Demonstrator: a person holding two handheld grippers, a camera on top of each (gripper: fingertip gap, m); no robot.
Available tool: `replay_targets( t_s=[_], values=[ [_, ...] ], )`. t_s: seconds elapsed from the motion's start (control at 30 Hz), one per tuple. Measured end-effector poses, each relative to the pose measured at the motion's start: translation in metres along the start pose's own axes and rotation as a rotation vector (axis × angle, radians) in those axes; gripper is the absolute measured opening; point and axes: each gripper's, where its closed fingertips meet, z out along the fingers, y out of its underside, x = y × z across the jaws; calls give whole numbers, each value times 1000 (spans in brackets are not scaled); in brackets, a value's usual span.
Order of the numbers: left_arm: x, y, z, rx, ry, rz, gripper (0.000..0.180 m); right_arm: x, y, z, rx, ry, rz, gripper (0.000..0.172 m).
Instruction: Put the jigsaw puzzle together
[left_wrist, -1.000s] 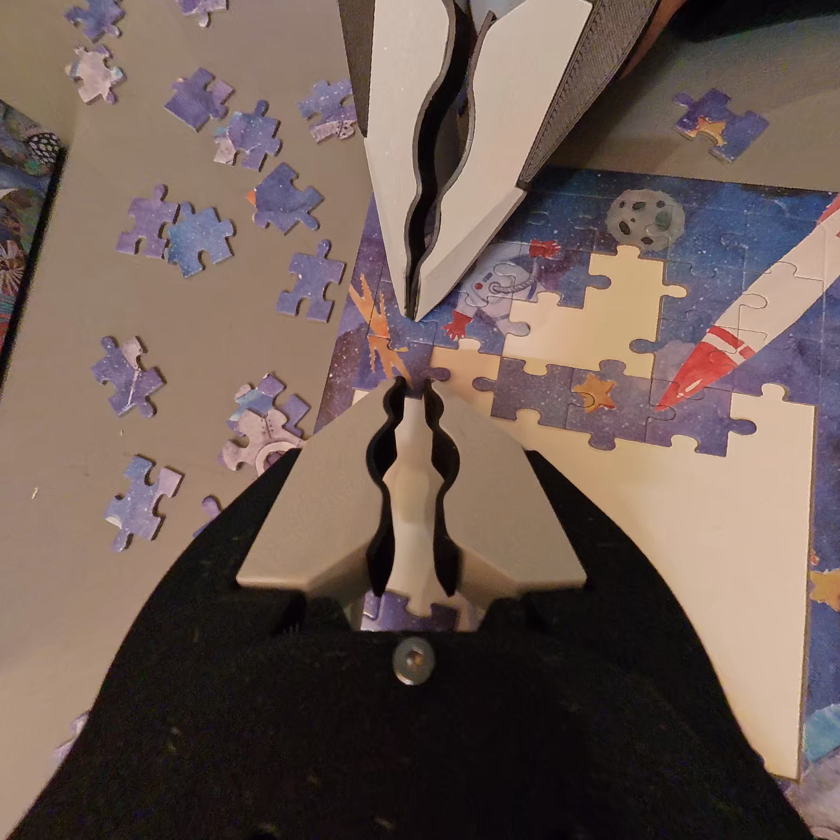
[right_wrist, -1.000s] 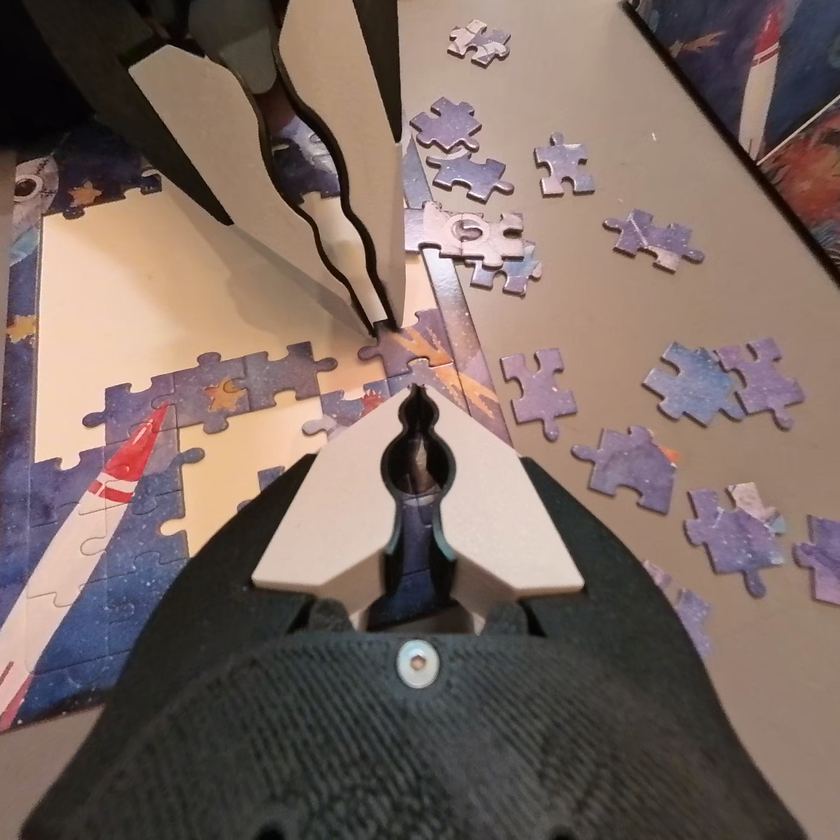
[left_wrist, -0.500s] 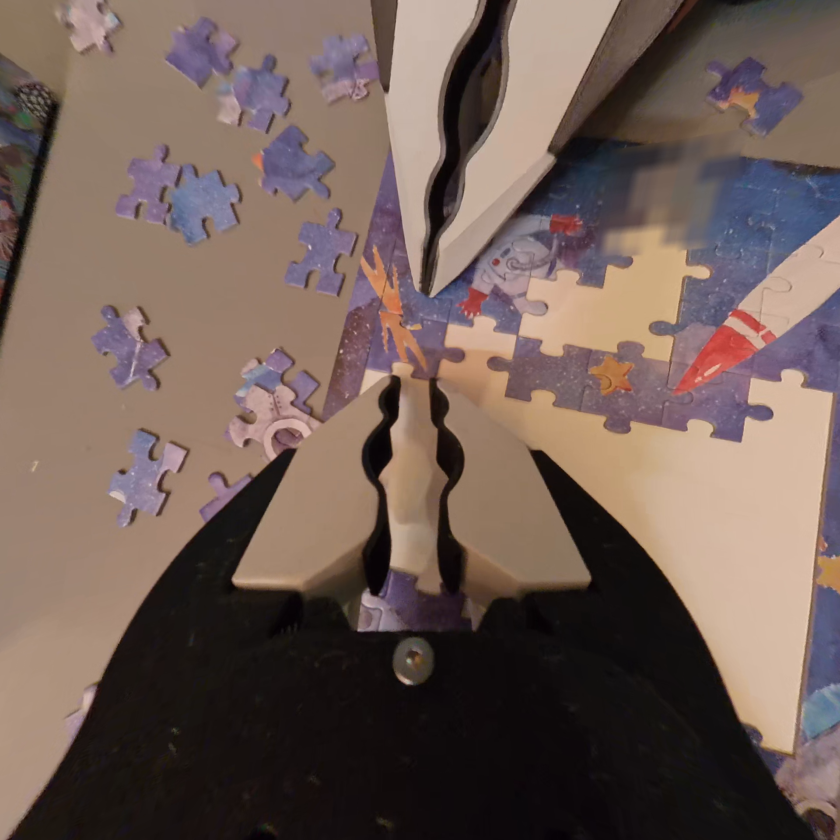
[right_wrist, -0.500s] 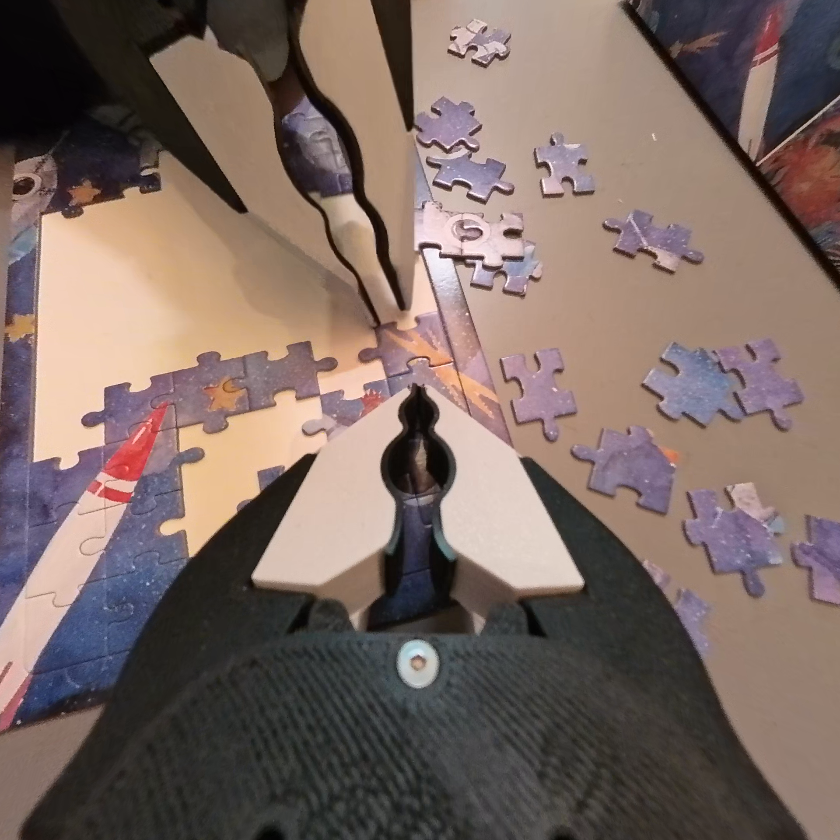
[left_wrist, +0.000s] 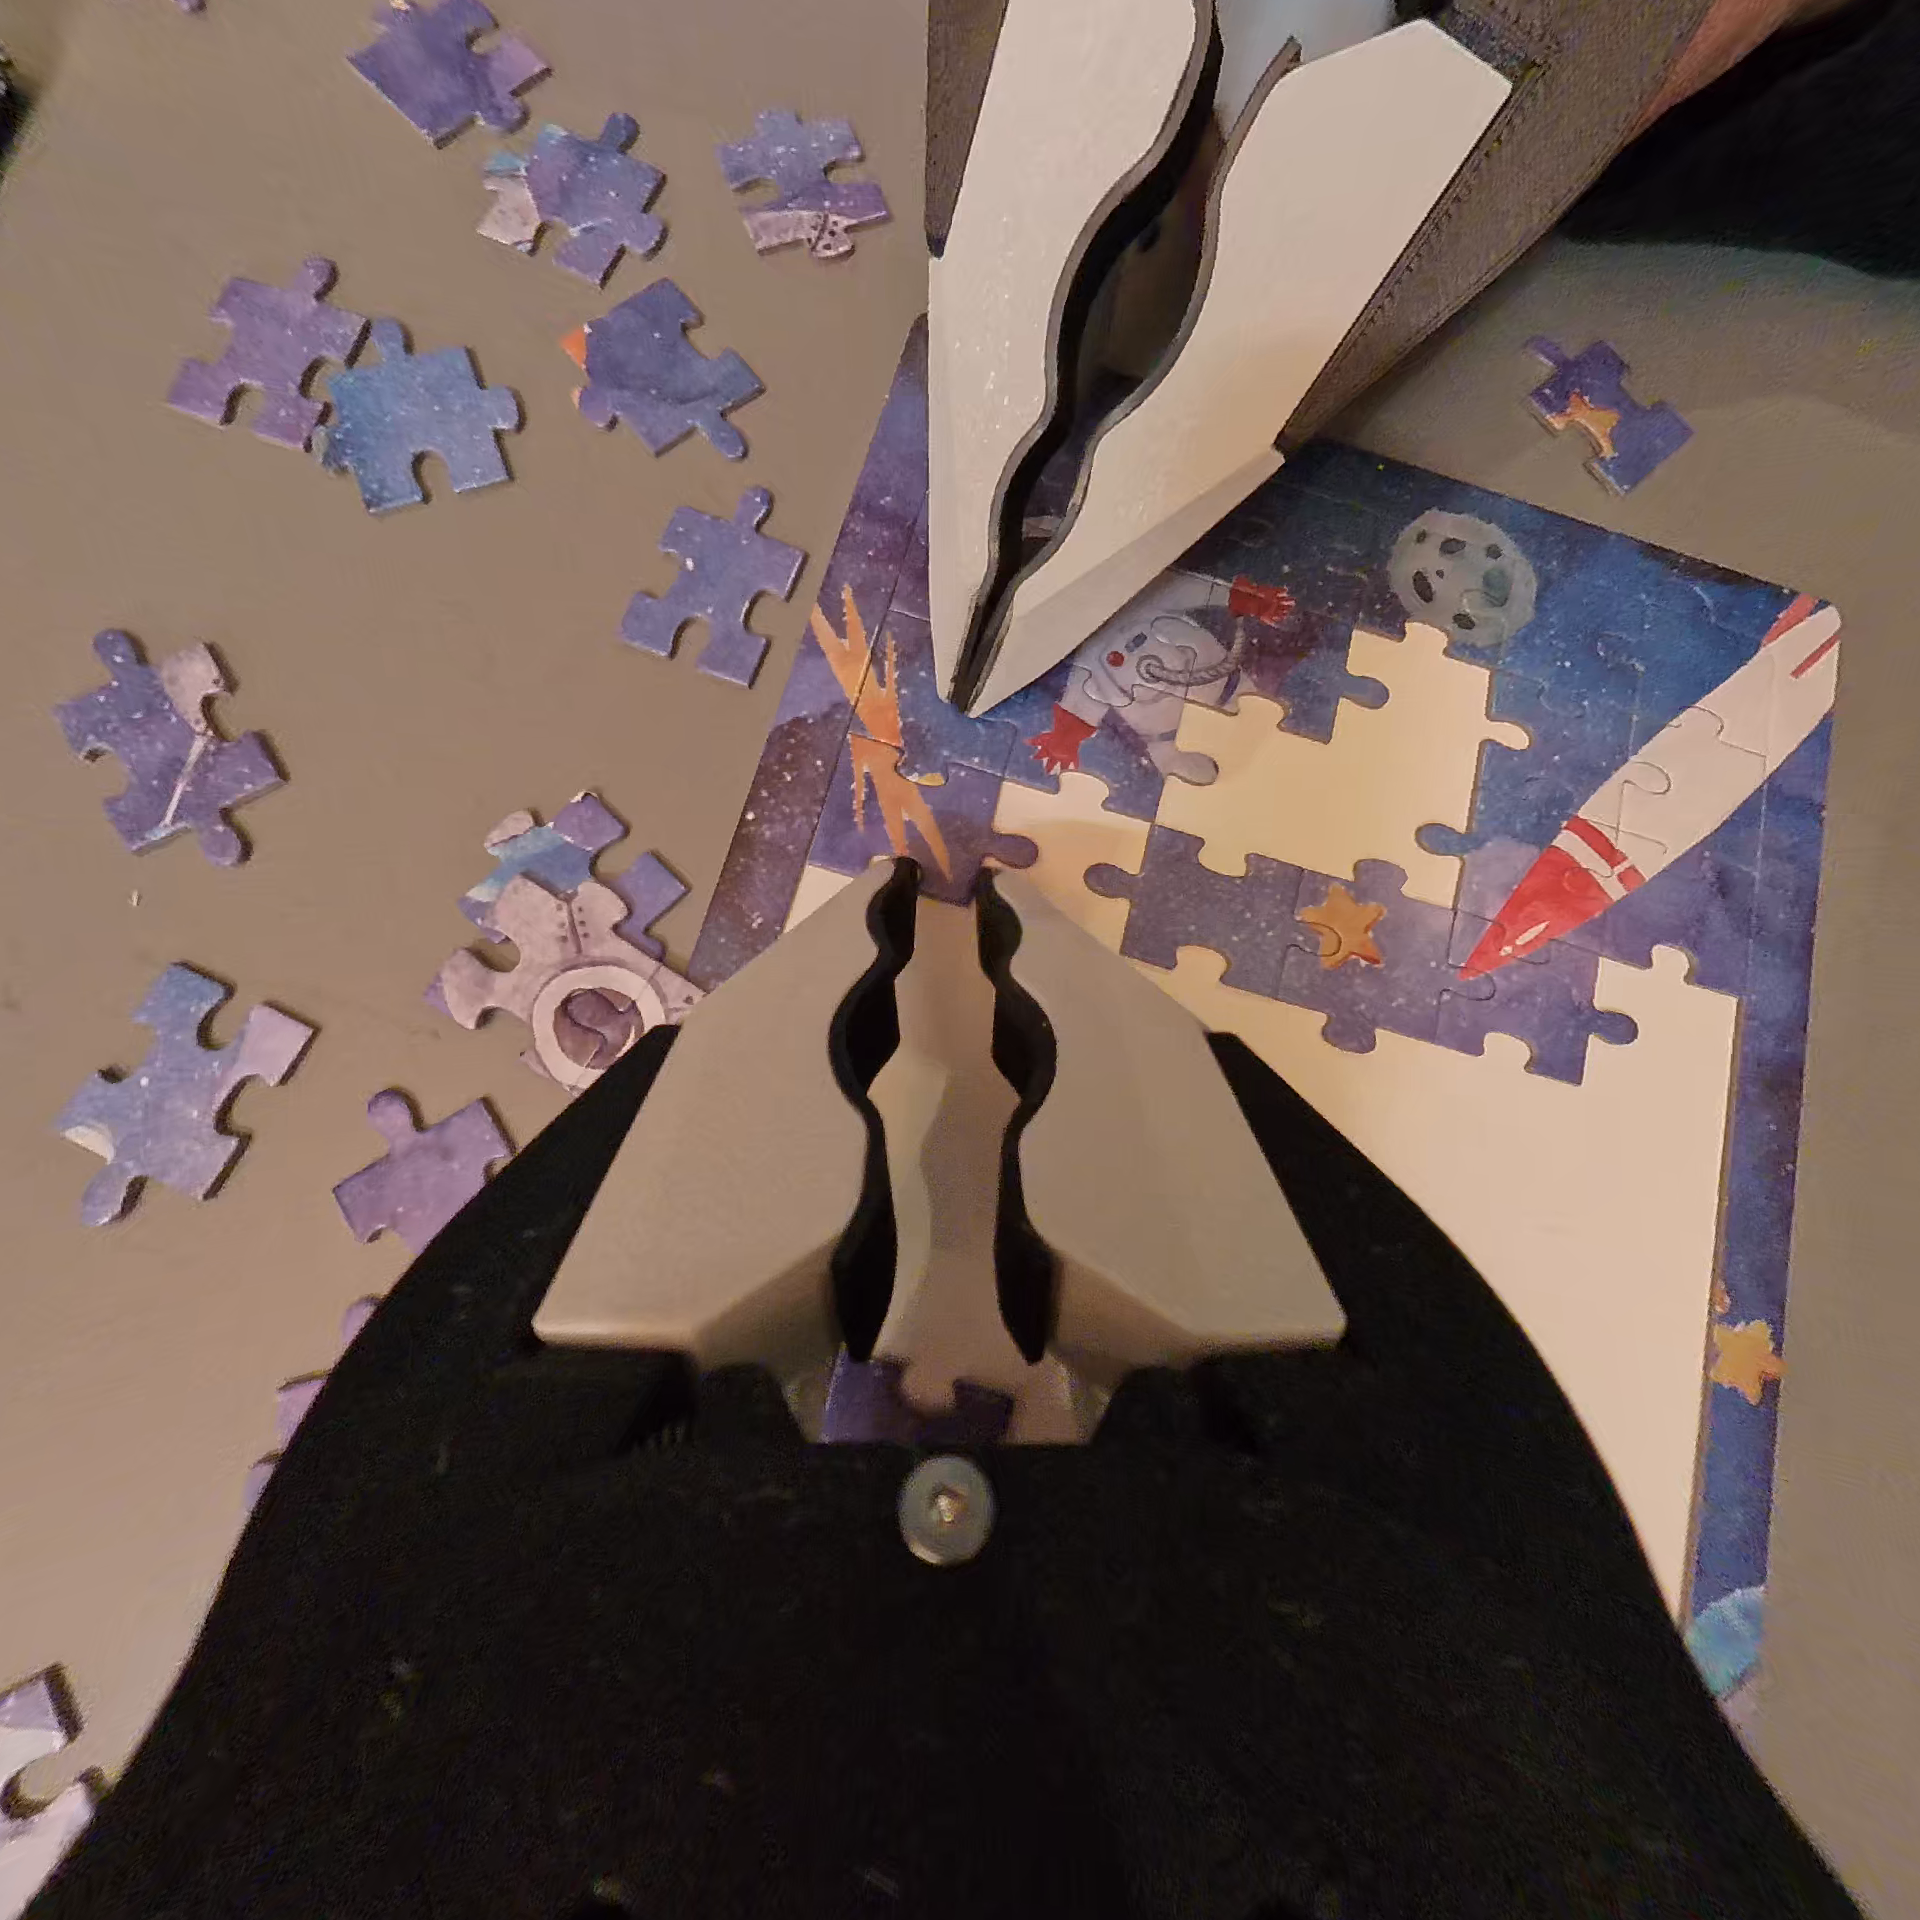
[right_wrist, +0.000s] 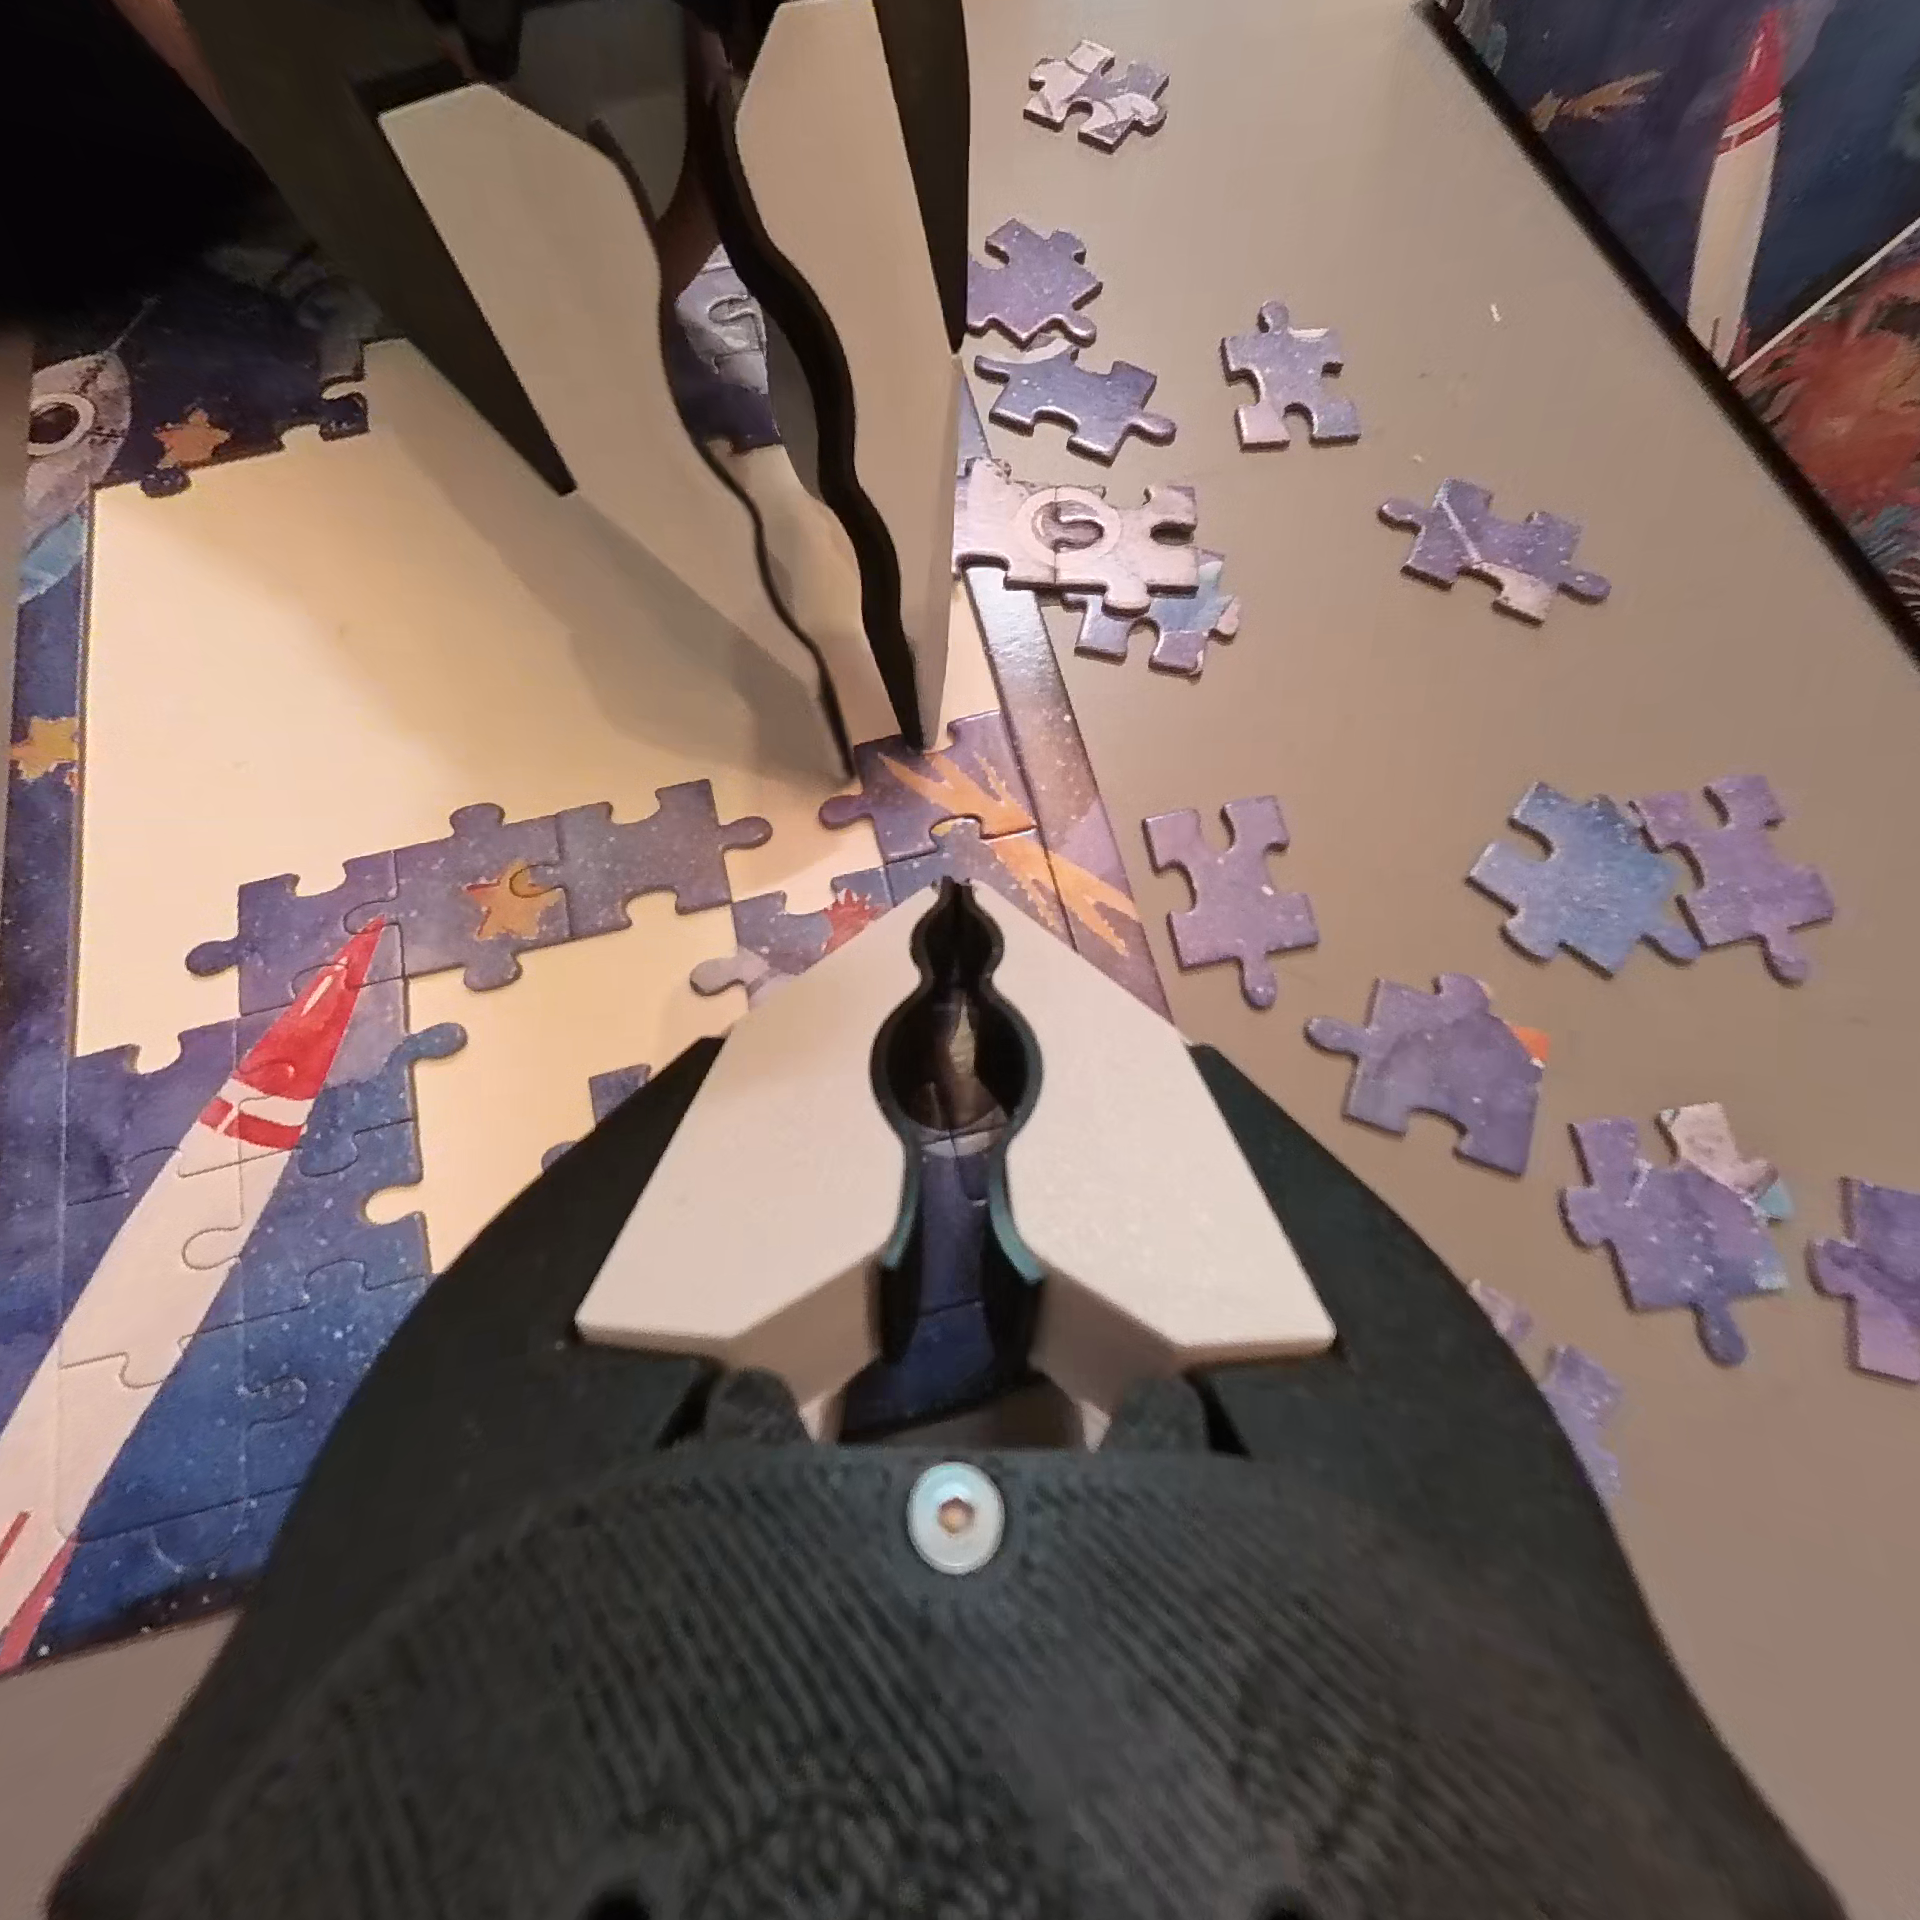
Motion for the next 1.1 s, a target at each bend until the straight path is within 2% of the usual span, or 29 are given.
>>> replay_targets(
  t_s=[0.63,0.67,0.7,0.8,0.97,1.1],
  values=[
    [1,-9,-7,30,-9,39,9,0,0,0,-6,2,14,0],
    [1,-10,-8,33,-12,46,8,0,0,0,-6,3,15,0],
    [6,-11,-8,41,11,57,0,1,0,0,-7,6,16,0],
    [1,-18,-16,76,-30,60,0,1,1,0,-9,8,13,0],
    [-7,-6,-17,27,-14,15,0,1,1,0,-6,5,15,0],
    [-3,7,-8,-44,12,9,21,1,1,0,-8,8,10,0]
  ],
)
